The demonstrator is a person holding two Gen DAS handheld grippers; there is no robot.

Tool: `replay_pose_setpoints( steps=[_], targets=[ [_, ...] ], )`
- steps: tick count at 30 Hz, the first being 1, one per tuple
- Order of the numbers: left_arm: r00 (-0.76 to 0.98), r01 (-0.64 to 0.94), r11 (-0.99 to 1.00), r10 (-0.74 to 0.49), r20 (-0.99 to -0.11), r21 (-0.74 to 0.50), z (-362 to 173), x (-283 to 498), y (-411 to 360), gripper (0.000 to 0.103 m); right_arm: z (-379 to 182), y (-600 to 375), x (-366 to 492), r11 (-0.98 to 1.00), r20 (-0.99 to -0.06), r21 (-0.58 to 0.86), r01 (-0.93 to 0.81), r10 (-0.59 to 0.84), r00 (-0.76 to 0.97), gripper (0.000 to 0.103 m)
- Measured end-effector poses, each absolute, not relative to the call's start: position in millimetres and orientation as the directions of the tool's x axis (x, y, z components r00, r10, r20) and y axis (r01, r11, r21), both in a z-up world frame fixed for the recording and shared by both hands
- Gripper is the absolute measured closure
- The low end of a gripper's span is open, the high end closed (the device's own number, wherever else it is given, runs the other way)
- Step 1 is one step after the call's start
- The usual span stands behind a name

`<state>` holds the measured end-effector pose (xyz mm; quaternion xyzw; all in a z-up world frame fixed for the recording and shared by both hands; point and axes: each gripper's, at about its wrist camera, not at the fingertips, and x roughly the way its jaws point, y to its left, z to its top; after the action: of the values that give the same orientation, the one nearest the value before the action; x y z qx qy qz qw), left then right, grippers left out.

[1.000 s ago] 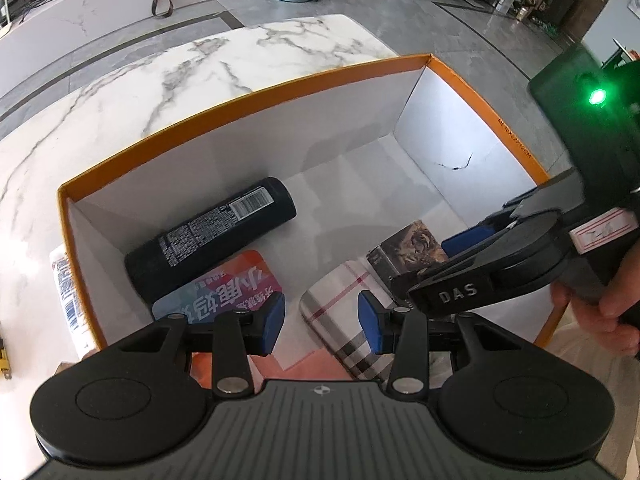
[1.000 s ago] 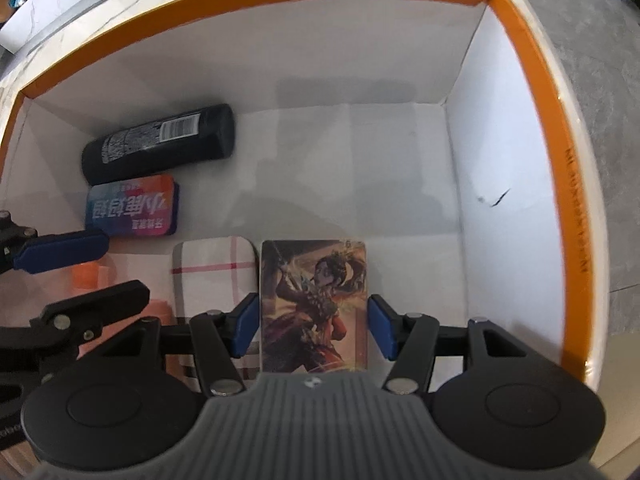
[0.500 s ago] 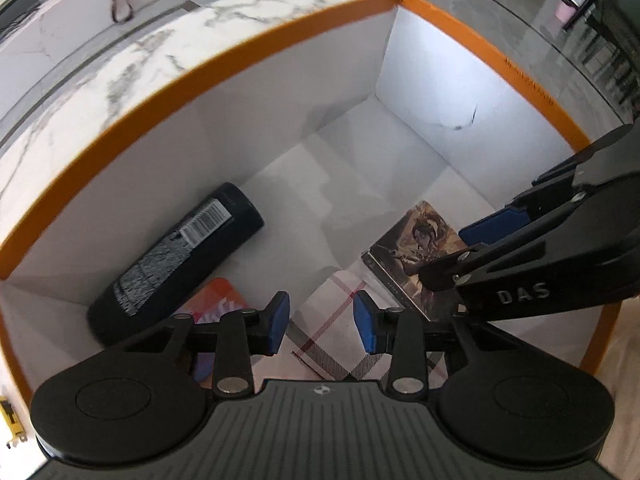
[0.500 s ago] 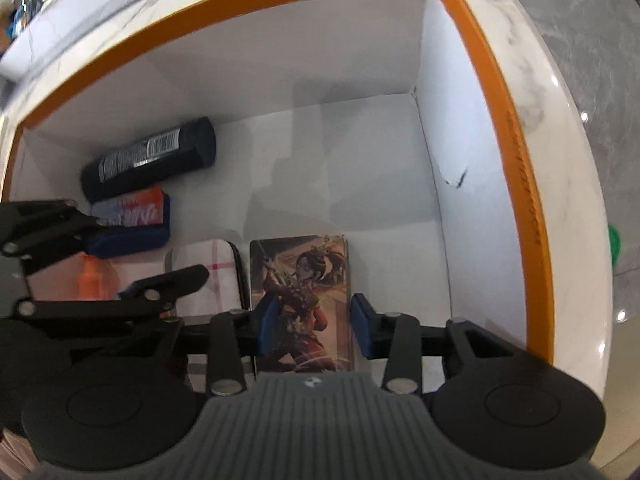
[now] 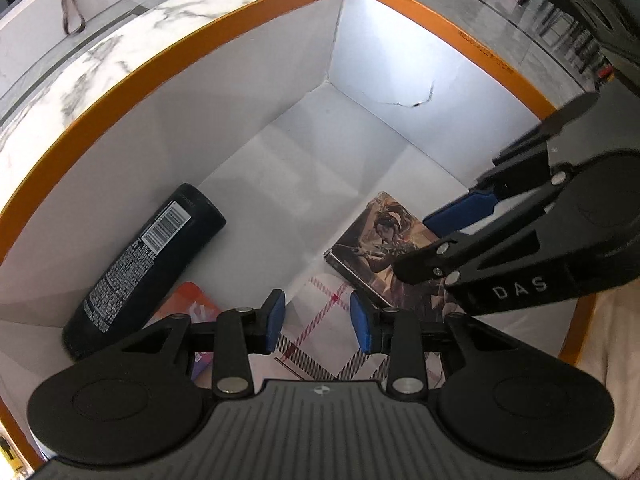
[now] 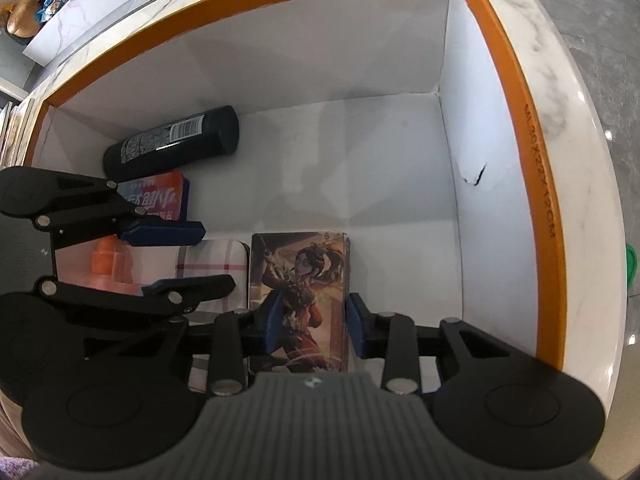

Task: Organize rigid objects
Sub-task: 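Withdraw both grippers from the box toward the brown and clear boxes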

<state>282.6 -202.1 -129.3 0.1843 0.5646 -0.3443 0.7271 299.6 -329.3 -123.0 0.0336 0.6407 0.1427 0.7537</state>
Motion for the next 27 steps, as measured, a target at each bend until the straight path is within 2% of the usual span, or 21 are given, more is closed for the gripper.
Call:
replay_pose_setpoints(
  steps=[5, 14, 16, 19, 27],
  targets=[
    [0.159, 0.694, 0.713, -0.285, -0.945, -0.098, -123, 281, -202, 0.063, -126, -326, 299, 0.96, -0.957, 0.226, -0.168, 0.251, 0.147, 0.067],
    [0.289, 0.633, 0.773, -0.288, -0.913, -0.044, -89, 255, -186, 0.063, -105, -319, 275, 0.973, -0.946, 0.146, -0.176, 0.19, 0.263, 0.067],
    [0.316, 0.616, 0.786, -0.307, -0.898, -0.052, -76, 249, -179, 0.061, -96, -319, 267, 0.975, -0.931, 0.136, -0.175, 0.186, 0.315, 0.067],
    [0.346, 0.609, 0.79, -0.352, -0.87, -0.077, -58, 237, -169, 0.051, -83, -320, 254, 0.976, -0.895, 0.152, -0.156, 0.203, 0.397, 0.067],
    [0.457, 0.55, 0.831, -0.38, -0.804, -0.08, -29, 199, -140, 0.05, -67, -318, 216, 0.964, -0.791, 0.255, -0.077, 0.254, 0.557, 0.065]
  ],
)
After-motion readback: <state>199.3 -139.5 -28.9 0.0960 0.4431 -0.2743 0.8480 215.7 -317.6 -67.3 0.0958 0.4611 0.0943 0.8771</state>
